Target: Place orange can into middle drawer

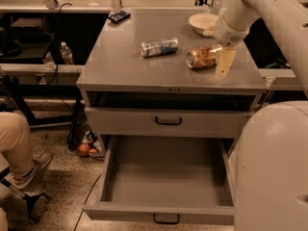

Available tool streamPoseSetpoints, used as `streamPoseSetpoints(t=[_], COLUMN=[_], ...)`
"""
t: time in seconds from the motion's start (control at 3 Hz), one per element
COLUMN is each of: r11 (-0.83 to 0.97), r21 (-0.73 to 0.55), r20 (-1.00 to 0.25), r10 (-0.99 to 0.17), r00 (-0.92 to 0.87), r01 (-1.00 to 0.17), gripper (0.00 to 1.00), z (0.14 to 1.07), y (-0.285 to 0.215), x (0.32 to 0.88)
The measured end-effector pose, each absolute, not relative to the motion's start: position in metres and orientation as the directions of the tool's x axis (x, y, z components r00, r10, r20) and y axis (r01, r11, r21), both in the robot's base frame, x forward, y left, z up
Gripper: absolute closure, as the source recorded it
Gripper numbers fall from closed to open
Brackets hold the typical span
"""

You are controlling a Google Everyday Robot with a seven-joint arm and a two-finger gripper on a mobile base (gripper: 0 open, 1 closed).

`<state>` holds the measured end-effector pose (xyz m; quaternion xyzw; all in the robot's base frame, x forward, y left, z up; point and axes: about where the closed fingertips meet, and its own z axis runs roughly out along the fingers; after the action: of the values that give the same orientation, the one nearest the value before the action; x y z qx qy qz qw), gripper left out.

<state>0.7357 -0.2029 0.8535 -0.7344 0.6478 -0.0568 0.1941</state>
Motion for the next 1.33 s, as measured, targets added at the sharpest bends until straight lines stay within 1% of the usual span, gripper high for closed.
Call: streamPoseSetpoints(t=[0.33,1.0,1.33], r11=[-0.083,-0.062,-0.044], r21=[-0.349,-0.350,-0.382], r20=[-0.177,-0.202,-0.199], r10=[-0.972,-0.969,-0.971], r00=[0.153,0.140,0.129], r01=[-0.933,-0.935,-0.923], gripper=[0.17,0.80,0.99], z=[0.849,0.851,0.873], y=[-0.201,-0.200,-0.210], x=[0.738,0.739,0.725])
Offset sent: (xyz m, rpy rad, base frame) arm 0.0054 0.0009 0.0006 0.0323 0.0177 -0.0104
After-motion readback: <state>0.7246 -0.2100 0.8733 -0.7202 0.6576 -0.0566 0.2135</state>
